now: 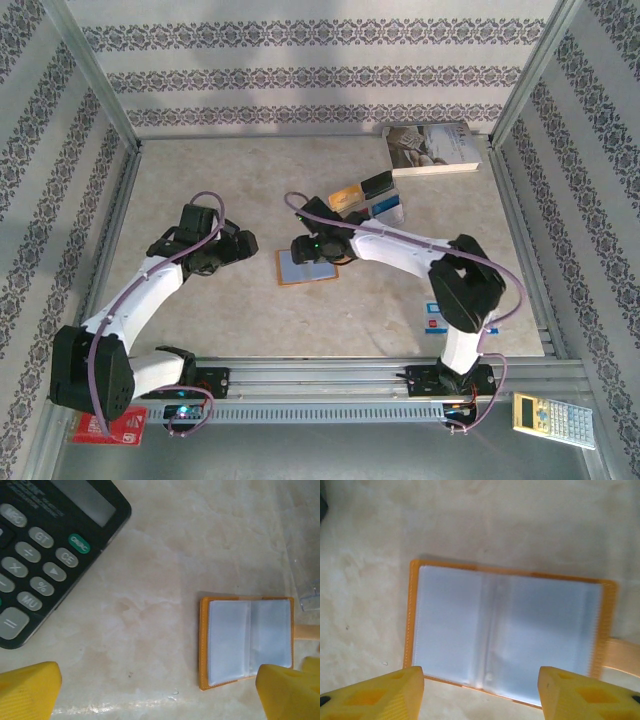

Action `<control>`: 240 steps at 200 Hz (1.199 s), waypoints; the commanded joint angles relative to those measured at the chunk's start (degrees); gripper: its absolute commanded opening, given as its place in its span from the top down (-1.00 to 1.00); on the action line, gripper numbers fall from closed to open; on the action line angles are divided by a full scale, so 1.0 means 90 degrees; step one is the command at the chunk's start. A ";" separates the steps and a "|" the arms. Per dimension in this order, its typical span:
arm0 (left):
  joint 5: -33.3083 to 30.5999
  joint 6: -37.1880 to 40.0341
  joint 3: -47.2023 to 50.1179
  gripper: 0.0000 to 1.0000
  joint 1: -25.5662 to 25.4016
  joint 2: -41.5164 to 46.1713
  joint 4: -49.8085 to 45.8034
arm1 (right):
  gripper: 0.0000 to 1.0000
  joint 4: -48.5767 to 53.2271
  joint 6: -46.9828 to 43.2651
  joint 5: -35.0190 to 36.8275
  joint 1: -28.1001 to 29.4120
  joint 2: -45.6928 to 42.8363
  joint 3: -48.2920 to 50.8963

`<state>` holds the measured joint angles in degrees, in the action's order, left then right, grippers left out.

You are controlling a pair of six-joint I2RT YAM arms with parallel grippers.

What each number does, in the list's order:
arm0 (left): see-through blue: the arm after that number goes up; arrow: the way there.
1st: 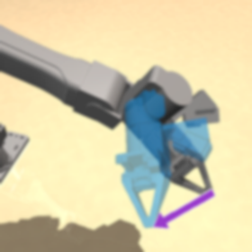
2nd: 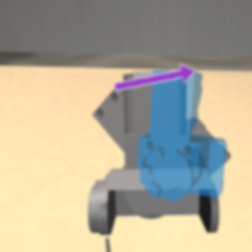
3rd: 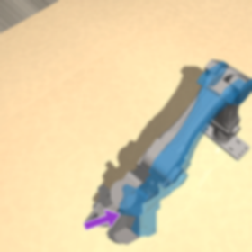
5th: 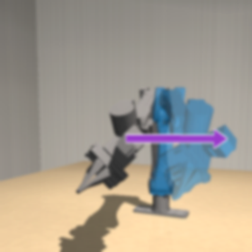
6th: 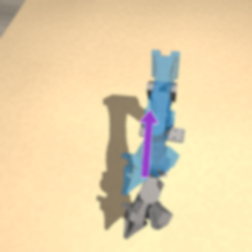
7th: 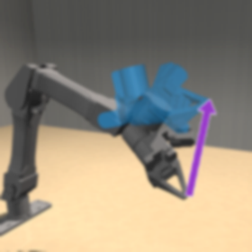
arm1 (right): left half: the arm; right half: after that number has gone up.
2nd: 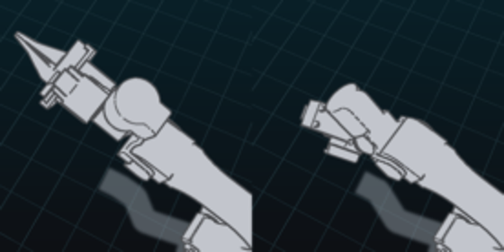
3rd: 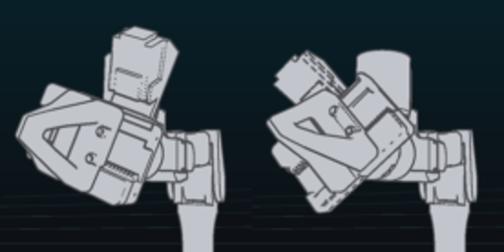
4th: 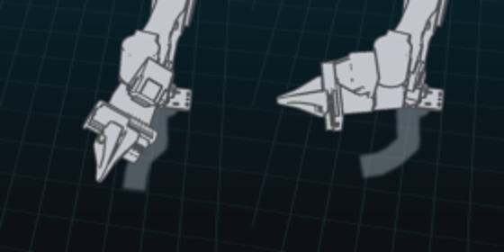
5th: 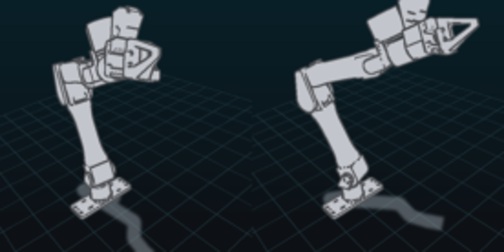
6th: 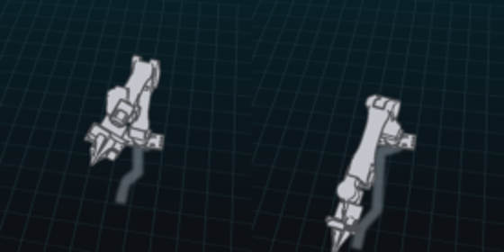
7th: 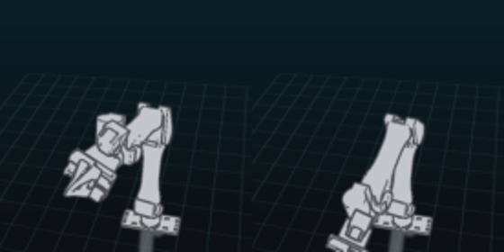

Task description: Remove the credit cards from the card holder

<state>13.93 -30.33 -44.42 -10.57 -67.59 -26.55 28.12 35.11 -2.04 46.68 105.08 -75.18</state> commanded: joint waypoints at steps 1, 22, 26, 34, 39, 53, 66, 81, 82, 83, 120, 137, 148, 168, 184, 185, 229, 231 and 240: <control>-0.0284 -0.0252 0.0145 -1.00 0.0138 0.0297 0.0285 | -0.27 0.0289 -0.0288 -0.0051 0.0215 0.0412 -0.0481; -0.0278 -0.0254 0.0239 -1.00 0.0201 0.0413 0.0331 | -0.32 0.0507 -0.0297 -0.0028 0.0308 0.0854 -0.0859; -0.0265 -0.0245 0.0256 -1.00 0.0203 0.0433 0.0332 | -0.33 0.0559 -0.0298 -0.0006 0.0320 0.0932 -0.0934; -0.0259 -0.0239 0.0268 -1.00 0.0217 0.0451 0.0342 | -0.34 0.0655 -0.0307 0.0049 0.0354 0.1070 -0.1064; -0.0252 -0.0239 0.0277 -1.00 0.0228 0.0452 0.0342 | -0.36 0.0701 -0.0332 0.0060 0.0367 0.1149 -0.1141; -0.0235 -0.0224 0.0292 -1.00 0.0255 0.0455 0.0334 | -0.40 0.0878 -0.0379 0.0134 0.0422 0.1357 -0.1367; -0.0220 -0.0214 0.0297 -1.00 0.0275 0.0447 0.0332 | -0.43 0.0994 -0.0450 0.0213 0.0467 0.1513 -0.1528; -0.0201 -0.0196 0.0305 -1.00 0.0286 0.0435 0.0332 | -0.44 0.1182 -0.0461 0.0323 0.0501 0.1689 -0.1723; -0.0201 -0.0196 0.0301 -1.00 0.0286 0.0438 0.0332 | -0.44 0.1192 -0.0462 0.0324 0.0499 0.1701 -0.1734; -0.0201 -0.0195 0.0304 -1.00 0.0286 0.0439 0.0332 | -0.44 0.1202 -0.0463 0.0334 0.0503 0.1712 -0.1744; -0.0181 -0.0166 0.0303 -1.00 0.0316 0.0422 0.0352 | -0.41 0.1357 -0.0435 0.0409 0.0503 0.2026 -0.1865; -0.0136 -0.0166 0.0298 -1.00 0.0315 0.0397 0.0360 | -0.40 0.1452 -0.0453 0.0380 0.0501 0.2179 -0.1915; -0.0113 -0.0158 0.0295 -0.99 0.0320 0.0368 0.0362 | -0.40 0.1484 -0.0441 0.0383 0.0493 0.2248 -0.1906; -0.0064 -0.0156 0.0283 -1.00 0.0326 0.0331 0.0371 | -0.39 0.1526 -0.0400 0.0398 0.0486 0.2342 -0.1839; -0.0040 -0.0163 0.0273 -1.00 0.0325 0.0288 0.0371 | -0.36 0.1587 -0.0360 0.0504 0.0478 0.2396 -0.1771; -0.0042 -0.0160 0.0276 -1.00 0.0325 0.0291 0.0371 | -0.36 0.1590 -0.0358 0.0517 0.0473 0.2401 -0.1763; 0.0060 -0.0166 0.0249 -1.00 0.0331 0.0191 0.0400 | -0.23 0.1573 -0.0215 0.0614 0.0313 0.2559 -0.1385; 0.0072 -0.0168 0.0249 -1.00 0.0331 0.0175 0.0400 | -0.22 0.1568 -0.0211 0.0629 0.0305 0.2562 -0.1369; 0.0134 -0.0166 0.0254 -1.00 0.0325 0.0140 0.0418 | -0.17 0.1573 -0.0191 0.0666 0.0270 0.2600 -0.1309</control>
<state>13.56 -31.79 -41.98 -8.49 -65.47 -24.77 39.03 31.88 1.85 50.35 123.55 -91.18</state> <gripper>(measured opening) 0.998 0.612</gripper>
